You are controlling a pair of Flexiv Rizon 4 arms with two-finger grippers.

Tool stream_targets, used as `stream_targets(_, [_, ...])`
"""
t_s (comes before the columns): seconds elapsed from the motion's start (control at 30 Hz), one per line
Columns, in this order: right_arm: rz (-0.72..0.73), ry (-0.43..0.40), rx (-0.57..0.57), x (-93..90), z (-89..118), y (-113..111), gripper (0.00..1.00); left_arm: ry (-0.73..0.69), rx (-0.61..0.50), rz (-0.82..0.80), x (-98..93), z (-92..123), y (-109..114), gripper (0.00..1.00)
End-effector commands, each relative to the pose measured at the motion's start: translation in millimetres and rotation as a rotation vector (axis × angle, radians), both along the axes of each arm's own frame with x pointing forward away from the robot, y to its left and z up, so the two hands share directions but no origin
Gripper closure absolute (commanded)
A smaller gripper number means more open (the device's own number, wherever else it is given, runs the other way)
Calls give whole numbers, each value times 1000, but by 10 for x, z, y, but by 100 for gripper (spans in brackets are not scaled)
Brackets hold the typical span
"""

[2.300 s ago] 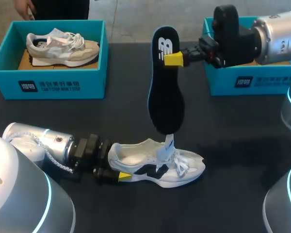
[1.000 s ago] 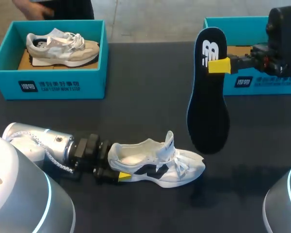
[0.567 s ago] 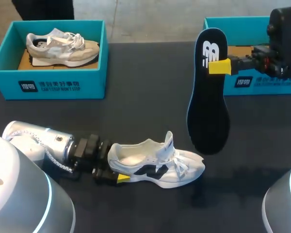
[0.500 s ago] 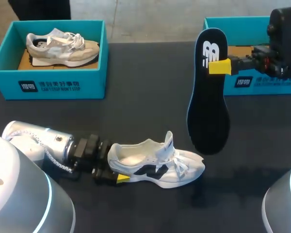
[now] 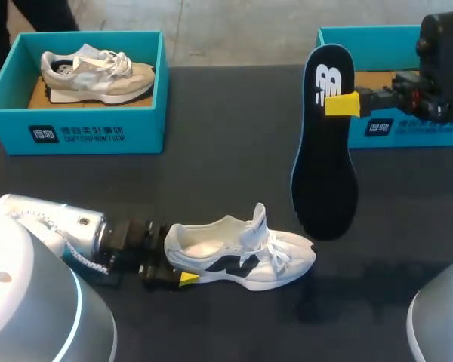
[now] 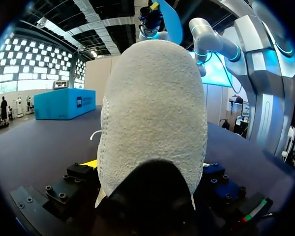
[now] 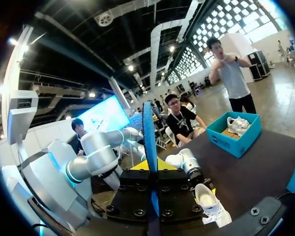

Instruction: Take the shoe out of the shoebox, open the shoe tongue, remove and reinsert the insole, then place the shoe into the shoebox

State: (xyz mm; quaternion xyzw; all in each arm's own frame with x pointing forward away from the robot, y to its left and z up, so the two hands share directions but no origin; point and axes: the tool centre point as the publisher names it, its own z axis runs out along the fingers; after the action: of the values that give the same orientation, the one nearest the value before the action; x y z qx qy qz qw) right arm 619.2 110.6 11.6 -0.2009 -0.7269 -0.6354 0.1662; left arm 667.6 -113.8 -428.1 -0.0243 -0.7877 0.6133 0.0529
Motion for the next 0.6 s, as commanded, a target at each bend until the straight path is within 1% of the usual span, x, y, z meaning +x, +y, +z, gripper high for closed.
stream_targets(0.03, [1,1,-2,12,-5,15,100,1,32,10,-5,73,92,0])
stream_targets(0.23, [1,1,-2,12,-5,15,100,2,64,2,16,133,166,0])
stream_targets(0.6, [1,1,-2,12,-5,15,100,13,60,-33,-23,199,165,0])
